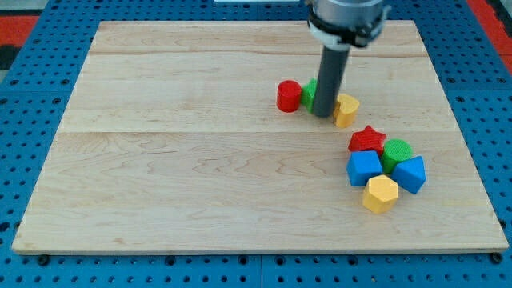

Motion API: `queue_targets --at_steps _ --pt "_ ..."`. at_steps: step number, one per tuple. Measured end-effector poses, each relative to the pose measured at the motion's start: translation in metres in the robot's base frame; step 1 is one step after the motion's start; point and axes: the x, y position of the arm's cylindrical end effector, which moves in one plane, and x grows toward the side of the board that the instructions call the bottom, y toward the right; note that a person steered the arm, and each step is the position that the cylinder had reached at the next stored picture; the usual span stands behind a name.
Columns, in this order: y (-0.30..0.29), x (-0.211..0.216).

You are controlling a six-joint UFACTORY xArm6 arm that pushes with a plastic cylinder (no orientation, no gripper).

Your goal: Place the red star close to the red circle

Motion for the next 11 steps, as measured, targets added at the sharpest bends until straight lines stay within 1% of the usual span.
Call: queue_targets --at_steps 1,2,3,4,5,6,7,8,9,10,11 --pt "-0.023 -0.045" --pt "0.029 -0.048" --pt "0.085 -0.019" --pt "0.124 0.012" --pt "0.133 0.052" --pt "0.139 0.081" --pt "0.154 0.099" --pt "0.130 0.115" --pt "0.069 0.108" --pt "0.029 0.073" --pt "0.013 0.046"
